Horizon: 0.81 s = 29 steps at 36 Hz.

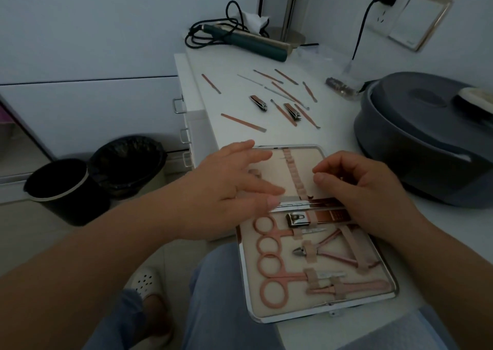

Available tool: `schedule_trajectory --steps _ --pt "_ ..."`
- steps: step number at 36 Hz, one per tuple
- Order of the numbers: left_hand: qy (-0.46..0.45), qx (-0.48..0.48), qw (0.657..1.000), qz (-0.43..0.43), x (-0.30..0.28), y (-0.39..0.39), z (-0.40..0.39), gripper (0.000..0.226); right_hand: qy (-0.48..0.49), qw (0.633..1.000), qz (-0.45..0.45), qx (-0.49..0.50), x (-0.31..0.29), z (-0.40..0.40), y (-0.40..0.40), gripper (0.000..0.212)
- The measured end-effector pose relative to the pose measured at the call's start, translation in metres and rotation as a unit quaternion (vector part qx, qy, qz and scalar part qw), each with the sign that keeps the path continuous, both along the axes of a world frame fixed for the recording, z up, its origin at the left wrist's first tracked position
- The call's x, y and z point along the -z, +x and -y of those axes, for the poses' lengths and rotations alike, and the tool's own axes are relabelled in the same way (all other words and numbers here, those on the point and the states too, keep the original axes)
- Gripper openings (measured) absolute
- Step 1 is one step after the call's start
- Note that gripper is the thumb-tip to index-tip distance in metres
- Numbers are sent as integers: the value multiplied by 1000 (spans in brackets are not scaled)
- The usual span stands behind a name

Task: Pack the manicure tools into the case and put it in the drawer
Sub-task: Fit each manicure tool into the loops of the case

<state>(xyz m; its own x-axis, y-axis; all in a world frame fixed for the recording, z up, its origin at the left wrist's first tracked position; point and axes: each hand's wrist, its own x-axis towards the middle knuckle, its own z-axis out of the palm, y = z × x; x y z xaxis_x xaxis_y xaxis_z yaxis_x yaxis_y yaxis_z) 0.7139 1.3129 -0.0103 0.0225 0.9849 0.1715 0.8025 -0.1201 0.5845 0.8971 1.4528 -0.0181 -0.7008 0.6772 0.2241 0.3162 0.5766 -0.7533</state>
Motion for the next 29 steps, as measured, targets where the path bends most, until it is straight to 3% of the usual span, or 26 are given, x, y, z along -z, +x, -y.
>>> schedule_trajectory --steps 4,10,17,23,29 --pt "26 -72 997 27 -5 -14 3 14 -3 1000 -2 11 1 0 1 7" --pt "-89 -75 993 11 -13 -24 -5 6 -5 1000 -3 1 1 -1 -1 13" --pt "-82 -65 983 -149 -23 -19 -21 17 -1 1000 -4 -5 2 0 1 15" --pt "-59 -60 974 -211 -26 -19 -25 25 1 1000 -4 -5 1 0 1 14" --pt "-92 -53 989 -106 -19 -13 -26 20 -4 1000 2 -9 1 -1 1 11"
